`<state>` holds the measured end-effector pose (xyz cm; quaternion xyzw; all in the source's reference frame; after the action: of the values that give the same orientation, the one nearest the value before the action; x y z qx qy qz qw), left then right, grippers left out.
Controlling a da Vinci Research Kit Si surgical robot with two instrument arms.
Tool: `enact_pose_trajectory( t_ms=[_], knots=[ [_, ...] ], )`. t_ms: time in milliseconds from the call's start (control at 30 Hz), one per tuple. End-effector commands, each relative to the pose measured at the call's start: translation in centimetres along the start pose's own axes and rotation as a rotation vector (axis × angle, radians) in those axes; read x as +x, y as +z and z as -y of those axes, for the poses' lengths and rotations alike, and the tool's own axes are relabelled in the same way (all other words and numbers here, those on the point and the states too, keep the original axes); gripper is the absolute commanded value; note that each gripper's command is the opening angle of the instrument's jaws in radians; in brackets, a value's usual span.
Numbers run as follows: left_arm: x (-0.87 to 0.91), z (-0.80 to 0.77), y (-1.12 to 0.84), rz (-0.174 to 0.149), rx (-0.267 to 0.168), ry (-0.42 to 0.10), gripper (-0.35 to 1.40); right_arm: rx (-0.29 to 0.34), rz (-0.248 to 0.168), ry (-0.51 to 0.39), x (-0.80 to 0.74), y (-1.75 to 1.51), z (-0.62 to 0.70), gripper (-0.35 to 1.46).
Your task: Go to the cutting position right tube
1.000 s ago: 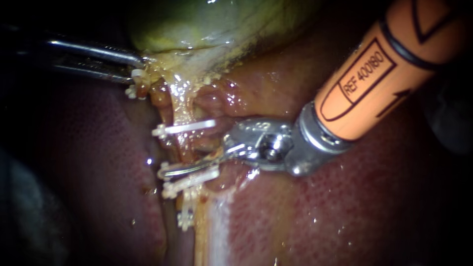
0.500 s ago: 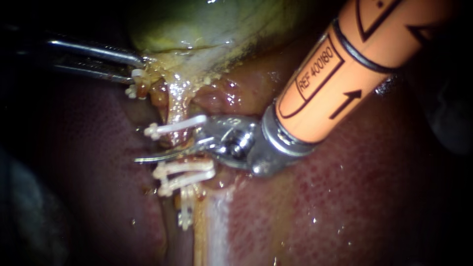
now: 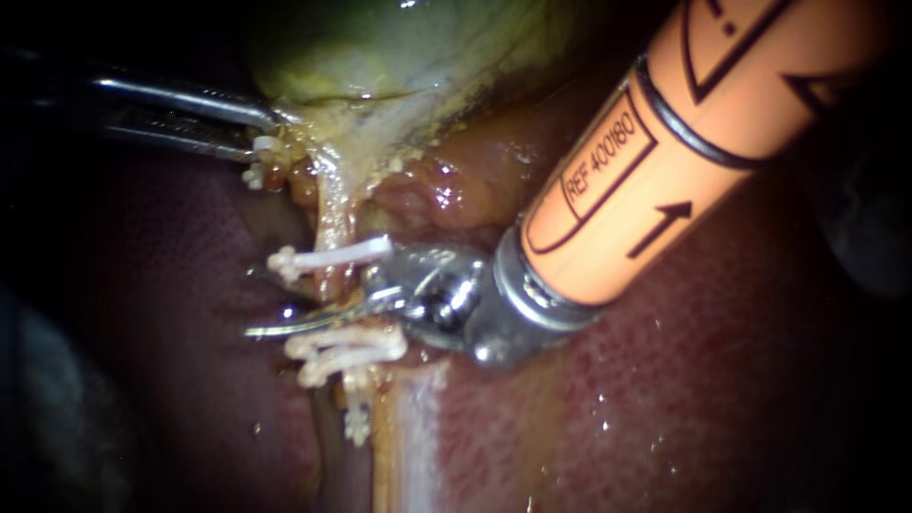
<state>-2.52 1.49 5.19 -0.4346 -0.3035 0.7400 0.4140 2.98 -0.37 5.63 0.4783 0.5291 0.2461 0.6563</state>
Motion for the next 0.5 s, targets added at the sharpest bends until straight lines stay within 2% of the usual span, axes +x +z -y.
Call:
enact_pose_trajectory(
  t_ms=[33, 167, 267, 500],
  knots=[
    [0.00, 0.00, 0.00, 0.000, -0.002, 0.000, -0.35, 0.004, -0.005, -0.002, 0.03, 0.00, 0.05, 1.26],
    [0.00, 0.00, 0.00, 0.000, -0.002, 0.000, -0.35, 0.023, -0.026, 0.004, 0.15, 0.00, 0.21, 1.26],
    [0.00, 0.00, 0.00, 0.000, -0.002, 0.000, -0.35, 0.032, -0.037, 0.008, 0.23, -0.01, 0.28, 1.26],
    [0.00, 0.00, 0.00, 0.000, -0.002, 0.000, -0.35, 0.036, -0.043, 0.011, 0.28, -0.02, 0.32, 1.24]
  ],
)
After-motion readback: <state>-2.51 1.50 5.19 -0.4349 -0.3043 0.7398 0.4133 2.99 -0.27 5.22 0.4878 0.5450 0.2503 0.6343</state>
